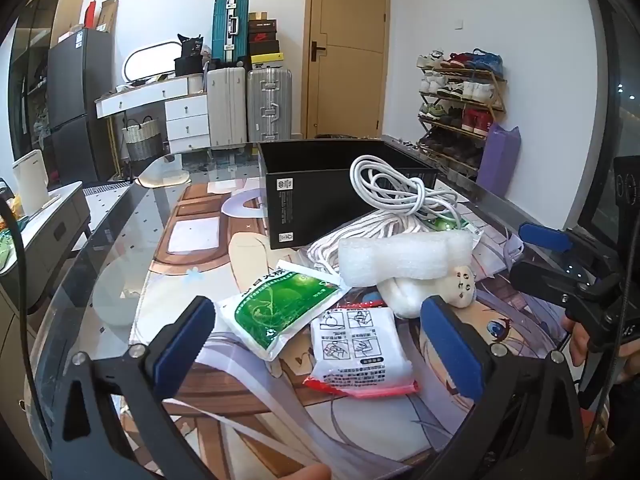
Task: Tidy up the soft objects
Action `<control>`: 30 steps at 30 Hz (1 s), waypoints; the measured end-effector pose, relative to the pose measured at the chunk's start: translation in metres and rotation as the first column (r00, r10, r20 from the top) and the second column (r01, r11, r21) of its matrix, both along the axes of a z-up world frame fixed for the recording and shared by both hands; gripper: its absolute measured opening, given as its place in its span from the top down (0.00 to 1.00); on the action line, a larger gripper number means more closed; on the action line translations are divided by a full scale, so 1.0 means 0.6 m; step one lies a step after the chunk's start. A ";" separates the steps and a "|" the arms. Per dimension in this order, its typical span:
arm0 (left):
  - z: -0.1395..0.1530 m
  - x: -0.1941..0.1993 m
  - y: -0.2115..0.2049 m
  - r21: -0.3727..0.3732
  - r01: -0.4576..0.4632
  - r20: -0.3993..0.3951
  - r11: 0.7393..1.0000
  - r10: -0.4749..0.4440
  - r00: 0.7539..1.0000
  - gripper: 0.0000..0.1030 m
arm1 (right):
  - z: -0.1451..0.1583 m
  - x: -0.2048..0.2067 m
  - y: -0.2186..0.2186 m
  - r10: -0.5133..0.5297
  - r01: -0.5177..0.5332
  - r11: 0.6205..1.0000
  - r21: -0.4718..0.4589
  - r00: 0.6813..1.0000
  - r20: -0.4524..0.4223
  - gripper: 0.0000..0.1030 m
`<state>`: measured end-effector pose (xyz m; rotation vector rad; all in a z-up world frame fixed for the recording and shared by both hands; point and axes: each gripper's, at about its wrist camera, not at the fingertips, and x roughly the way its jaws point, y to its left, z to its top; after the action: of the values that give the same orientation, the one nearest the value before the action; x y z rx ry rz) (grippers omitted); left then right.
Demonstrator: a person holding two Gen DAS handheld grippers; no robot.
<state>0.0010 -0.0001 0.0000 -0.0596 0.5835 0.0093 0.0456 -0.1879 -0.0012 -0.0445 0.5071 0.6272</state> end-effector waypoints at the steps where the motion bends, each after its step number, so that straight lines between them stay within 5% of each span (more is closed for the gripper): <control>1: 0.000 0.001 0.000 -0.002 -0.002 0.001 1.000 0.002 1.000 0.00 | 0.000 0.000 -0.001 0.001 -0.001 1.000 0.002 1.000 -0.001 0.00; 30: 0.003 -0.007 -0.006 -0.009 0.022 0.019 1.000 -0.022 1.000 0.00 | -0.001 0.001 -0.002 -0.003 0.003 1.000 0.000 1.000 0.000 0.00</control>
<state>-0.0031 -0.0039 0.0020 -0.0625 0.5656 -0.0152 0.0461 -0.1891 -0.0018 -0.0439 0.5074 0.6240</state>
